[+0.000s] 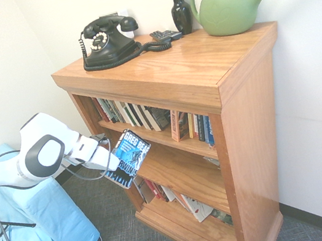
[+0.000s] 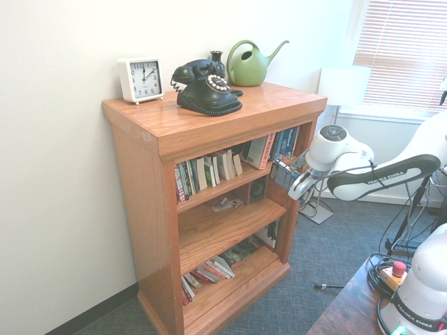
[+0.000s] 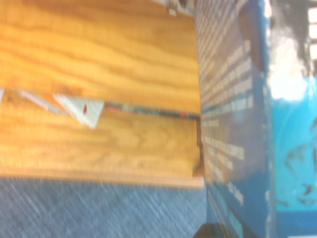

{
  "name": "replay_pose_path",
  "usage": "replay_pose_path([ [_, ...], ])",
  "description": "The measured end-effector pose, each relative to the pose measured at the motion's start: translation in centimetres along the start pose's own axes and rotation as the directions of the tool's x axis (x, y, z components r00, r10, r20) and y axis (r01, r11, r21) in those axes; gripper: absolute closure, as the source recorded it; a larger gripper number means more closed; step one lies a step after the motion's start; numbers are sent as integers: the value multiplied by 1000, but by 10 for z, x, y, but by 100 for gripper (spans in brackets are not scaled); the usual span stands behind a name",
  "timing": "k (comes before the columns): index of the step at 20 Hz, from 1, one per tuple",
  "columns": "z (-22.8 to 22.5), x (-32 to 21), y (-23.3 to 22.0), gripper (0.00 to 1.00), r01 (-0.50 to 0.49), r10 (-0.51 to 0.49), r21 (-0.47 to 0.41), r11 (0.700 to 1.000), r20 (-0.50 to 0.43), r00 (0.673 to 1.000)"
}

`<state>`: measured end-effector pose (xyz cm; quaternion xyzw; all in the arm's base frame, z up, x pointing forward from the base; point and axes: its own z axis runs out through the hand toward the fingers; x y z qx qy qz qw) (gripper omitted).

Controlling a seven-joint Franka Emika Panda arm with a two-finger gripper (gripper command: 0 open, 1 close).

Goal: Shelf the books

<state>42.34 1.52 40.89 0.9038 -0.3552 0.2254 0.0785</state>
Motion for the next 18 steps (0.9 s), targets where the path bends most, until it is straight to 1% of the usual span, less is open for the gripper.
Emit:
replay_pose_path([
  [6,13,24,-32,100,18,-18,41,999,-11,1000],
  [13,30,54,-51,100,-1,3,68,998,-38,999],
  [18,41,63,-81,100,0,3,88,996,-39,999],
])
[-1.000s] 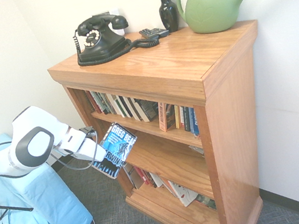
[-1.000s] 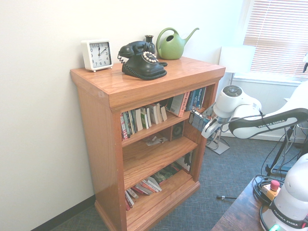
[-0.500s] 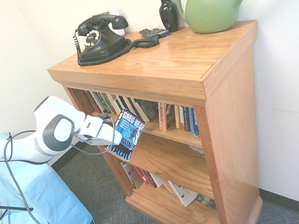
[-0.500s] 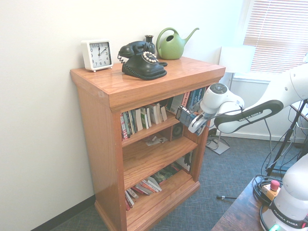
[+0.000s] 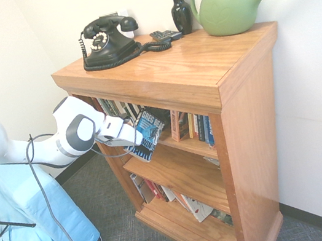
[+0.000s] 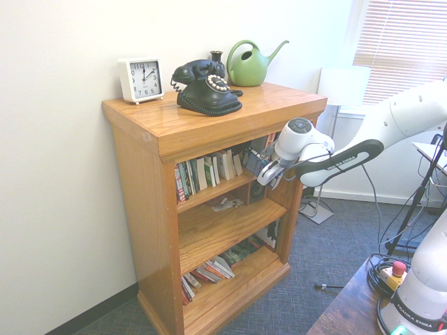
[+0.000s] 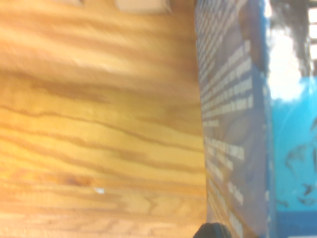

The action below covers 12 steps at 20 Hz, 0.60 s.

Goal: Shelf the books

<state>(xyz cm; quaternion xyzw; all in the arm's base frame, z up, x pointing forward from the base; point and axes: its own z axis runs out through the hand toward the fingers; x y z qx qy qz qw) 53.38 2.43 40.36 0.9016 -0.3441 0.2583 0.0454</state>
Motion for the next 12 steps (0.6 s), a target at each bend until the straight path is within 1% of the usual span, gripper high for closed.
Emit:
replay_pose_path([
  [7,15,25,-25,100,-20,20,13,1000,-10,1000],
  [12,18,32,-42,100,-15,16,15,1000,-15,1000],
])
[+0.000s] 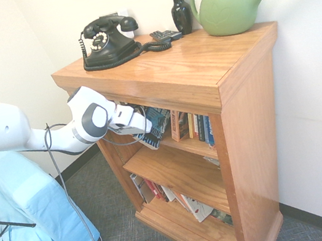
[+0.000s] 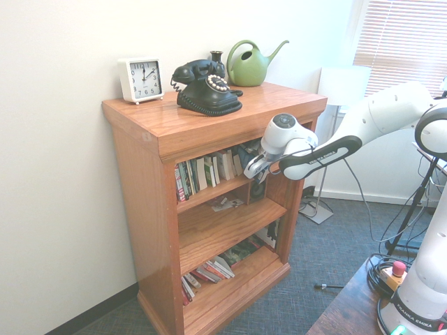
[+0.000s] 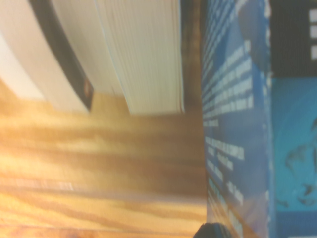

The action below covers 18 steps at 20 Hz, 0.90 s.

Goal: Shelf the books

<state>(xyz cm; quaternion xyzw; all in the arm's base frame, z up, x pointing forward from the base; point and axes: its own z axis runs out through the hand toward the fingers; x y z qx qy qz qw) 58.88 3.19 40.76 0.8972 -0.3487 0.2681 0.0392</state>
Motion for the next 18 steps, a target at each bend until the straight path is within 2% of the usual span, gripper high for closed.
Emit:
replay_pose_path([
  [8,3,5,-21,100,-5,5,-13,1000,-5,1000],
  [9,3,5,-21,0,-4,4,-15,1000,-7,1000],
  [18,4,4,-22,0,-1,0,-23,1000,-12,1000],
])
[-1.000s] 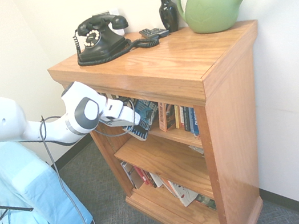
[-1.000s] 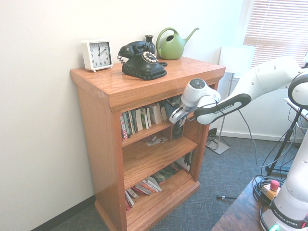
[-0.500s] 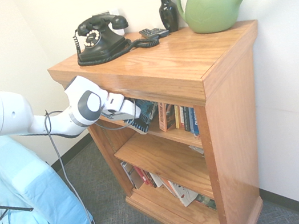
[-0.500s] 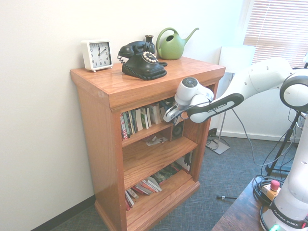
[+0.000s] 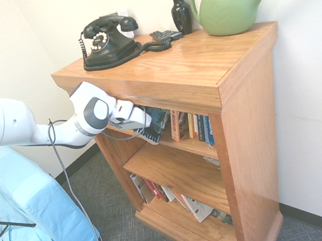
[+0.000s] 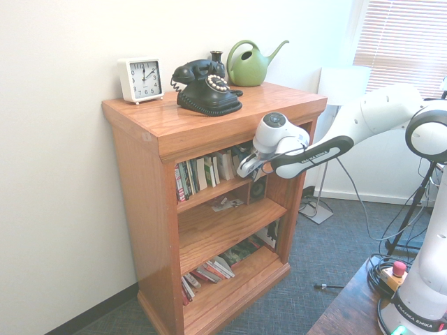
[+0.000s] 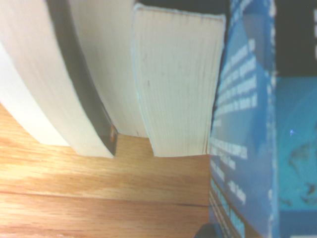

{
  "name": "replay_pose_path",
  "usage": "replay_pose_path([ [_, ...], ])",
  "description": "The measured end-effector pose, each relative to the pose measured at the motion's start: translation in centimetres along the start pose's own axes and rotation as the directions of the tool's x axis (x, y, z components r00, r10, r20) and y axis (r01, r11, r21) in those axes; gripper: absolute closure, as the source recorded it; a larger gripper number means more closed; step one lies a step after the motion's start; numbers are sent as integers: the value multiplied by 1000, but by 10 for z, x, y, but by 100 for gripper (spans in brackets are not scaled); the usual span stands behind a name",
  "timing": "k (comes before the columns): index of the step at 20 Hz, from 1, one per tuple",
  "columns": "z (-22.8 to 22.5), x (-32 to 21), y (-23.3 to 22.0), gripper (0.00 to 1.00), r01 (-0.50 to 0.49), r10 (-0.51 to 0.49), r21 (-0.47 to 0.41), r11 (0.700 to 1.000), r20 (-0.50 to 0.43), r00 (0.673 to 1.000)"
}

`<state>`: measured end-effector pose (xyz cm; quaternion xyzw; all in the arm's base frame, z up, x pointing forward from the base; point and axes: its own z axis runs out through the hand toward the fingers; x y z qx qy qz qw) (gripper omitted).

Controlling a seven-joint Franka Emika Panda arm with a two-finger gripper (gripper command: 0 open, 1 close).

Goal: Shelf the books

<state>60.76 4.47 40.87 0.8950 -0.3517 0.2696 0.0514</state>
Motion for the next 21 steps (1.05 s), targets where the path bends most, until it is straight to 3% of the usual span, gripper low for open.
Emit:
replay_pose_path([
  [12,1,-1,7,0,11,-11,-14,1000,-13,1000],
  [21,-72,-83,69,0,0,-2,31,1000,66,998],
])
